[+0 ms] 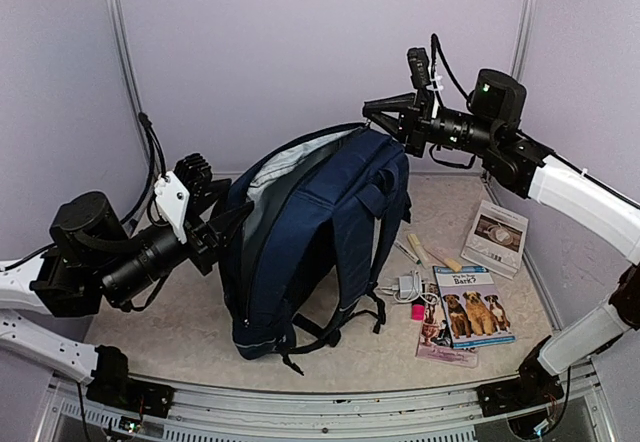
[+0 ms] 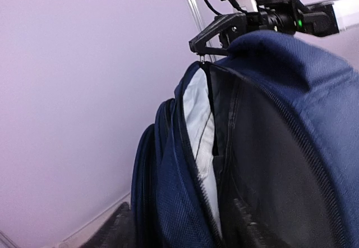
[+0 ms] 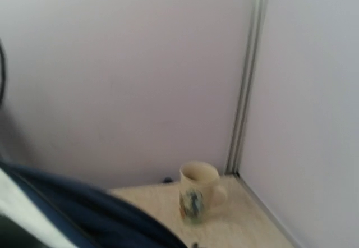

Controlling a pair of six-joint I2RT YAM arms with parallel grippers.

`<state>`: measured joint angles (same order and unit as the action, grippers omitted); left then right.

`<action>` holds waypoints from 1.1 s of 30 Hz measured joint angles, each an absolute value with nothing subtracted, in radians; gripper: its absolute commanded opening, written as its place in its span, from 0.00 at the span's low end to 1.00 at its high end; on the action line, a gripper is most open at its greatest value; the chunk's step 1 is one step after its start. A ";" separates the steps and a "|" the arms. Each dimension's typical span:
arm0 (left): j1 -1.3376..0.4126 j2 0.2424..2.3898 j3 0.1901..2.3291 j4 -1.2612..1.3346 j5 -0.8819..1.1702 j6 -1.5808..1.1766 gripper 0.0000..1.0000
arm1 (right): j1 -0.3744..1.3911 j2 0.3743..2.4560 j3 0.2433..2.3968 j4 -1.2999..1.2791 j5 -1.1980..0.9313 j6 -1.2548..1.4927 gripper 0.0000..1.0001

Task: Pack the student bag
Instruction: Unzip the largest pocket of the student bag, then hold the largest pocket of the student bag.

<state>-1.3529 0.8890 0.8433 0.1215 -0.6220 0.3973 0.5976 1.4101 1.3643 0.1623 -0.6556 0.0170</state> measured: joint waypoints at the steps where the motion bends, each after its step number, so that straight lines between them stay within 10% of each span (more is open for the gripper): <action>1: -1.353 0.887 0.852 0.118 -0.628 0.387 0.69 | 0.621 1.410 1.379 0.160 -0.638 0.011 0.00; 23: -1.250 1.077 1.204 -0.127 -0.473 0.284 0.83 | 0.907 1.438 1.538 0.076 -0.523 -0.140 0.00; 26: -1.200 1.099 1.204 -0.152 -0.440 0.262 0.55 | 0.909 1.446 1.544 0.074 -0.523 -0.142 0.00; 29: -1.156 1.128 1.205 -0.159 -0.413 0.256 0.00 | 0.909 1.450 1.544 0.070 -0.521 -0.141 0.00; 33: -1.132 1.133 1.211 -0.147 -0.392 0.263 0.00 | 0.910 1.450 1.544 0.058 -0.508 -0.143 0.00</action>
